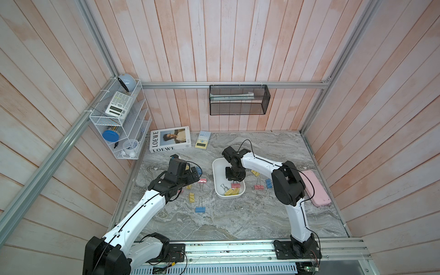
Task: Take out the binder clips from the storage box
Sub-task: Pick up the binder clip from the storage box.
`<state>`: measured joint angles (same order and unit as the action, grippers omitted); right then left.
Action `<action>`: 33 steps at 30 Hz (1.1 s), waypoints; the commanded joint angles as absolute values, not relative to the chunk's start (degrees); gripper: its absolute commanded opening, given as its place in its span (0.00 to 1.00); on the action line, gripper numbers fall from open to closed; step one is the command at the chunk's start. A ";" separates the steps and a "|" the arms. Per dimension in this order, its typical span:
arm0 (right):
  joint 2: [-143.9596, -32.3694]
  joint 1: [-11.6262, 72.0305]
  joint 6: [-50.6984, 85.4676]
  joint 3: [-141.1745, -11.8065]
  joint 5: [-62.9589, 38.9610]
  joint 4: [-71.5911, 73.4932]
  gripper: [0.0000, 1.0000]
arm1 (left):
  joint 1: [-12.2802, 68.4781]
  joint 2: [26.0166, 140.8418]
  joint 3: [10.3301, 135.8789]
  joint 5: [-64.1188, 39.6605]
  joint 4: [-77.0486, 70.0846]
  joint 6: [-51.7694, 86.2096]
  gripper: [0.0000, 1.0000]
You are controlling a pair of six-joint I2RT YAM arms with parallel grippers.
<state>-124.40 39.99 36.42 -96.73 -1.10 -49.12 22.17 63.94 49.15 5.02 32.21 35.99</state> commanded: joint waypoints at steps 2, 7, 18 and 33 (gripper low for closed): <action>-123.09 40.00 37.13 -96.12 -0.19 -50.54 0.30 | 21.97 63.28 48.74 6.11 31.99 35.22 1.00; -122.17 40.04 37.35 -95.48 0.36 -50.66 0.30 | 21.95 63.03 48.61 6.03 32.17 35.20 1.00; -124.29 39.74 37.90 -94.90 -1.82 -48.69 0.19 | 21.93 62.76 48.52 6.30 32.33 35.08 1.00; -115.72 39.51 35.73 -100.46 1.17 -52.05 0.00 | 21.97 63.97 49.82 5.54 31.55 34.85 1.00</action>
<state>-121.80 39.92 37.26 -96.79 -1.45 -49.67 22.17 63.53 49.15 4.99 32.16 35.57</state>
